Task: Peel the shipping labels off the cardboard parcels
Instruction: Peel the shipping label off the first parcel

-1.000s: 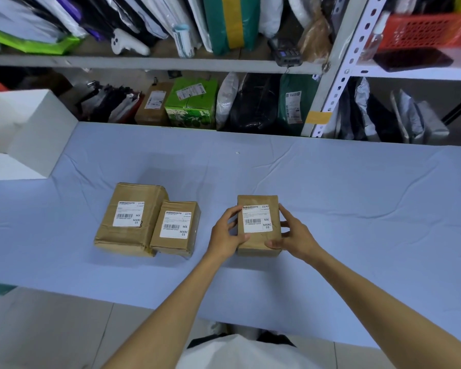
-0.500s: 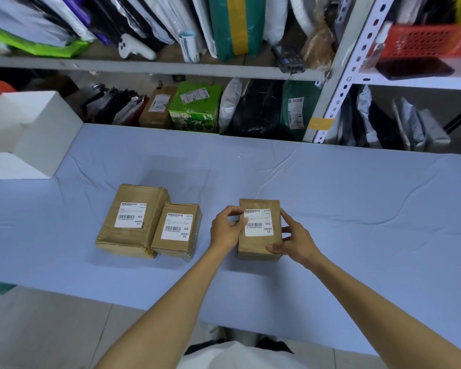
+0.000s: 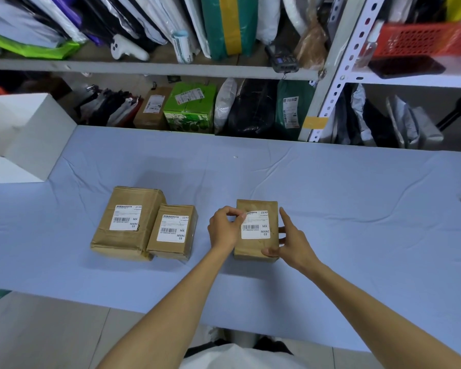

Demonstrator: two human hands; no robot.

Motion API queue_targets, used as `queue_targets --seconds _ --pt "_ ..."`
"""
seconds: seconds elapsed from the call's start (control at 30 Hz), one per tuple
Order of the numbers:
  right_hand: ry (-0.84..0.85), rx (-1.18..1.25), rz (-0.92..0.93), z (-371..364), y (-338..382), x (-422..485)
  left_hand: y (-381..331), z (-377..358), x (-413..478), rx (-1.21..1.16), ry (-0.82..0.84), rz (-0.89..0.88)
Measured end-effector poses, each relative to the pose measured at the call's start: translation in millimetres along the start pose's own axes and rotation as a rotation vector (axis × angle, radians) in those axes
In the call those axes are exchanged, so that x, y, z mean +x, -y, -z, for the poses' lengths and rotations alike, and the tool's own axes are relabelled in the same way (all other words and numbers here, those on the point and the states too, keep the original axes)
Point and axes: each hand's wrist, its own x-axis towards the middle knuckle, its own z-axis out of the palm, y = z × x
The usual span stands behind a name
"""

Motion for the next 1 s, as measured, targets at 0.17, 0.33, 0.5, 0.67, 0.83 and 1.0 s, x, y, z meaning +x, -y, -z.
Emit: queue_targets --seconds 0.17,0.33,0.5,0.67,0.83,1.0 --pt "-0.001 -0.047 0.055 0.0 2.2 -2.6 4.4 1.1 -2.1 -0.136 -0.003 -0.093" --pt "0.008 -0.089 0.073 -3.1 1.3 -5.4 4.7 2.5 -2.8 -0.185 0.018 -0.103" --pt "0.001 -0.082 0.067 -4.7 1.6 -4.0 5.7 3.9 -2.7 -0.195 0.024 -0.102" --pt "0.016 -0.099 0.053 -2.6 1.1 -1.1 3.1 2.5 -2.6 -0.173 0.045 -0.094" --pt "0.030 -0.095 0.068 -2.5 -1.7 -0.4 3.4 4.0 -3.6 -0.185 0.041 -0.102" --pt "0.042 -0.073 0.055 -0.1 -0.5 1.0 5.1 5.1 -3.4 -0.200 0.042 -0.102"
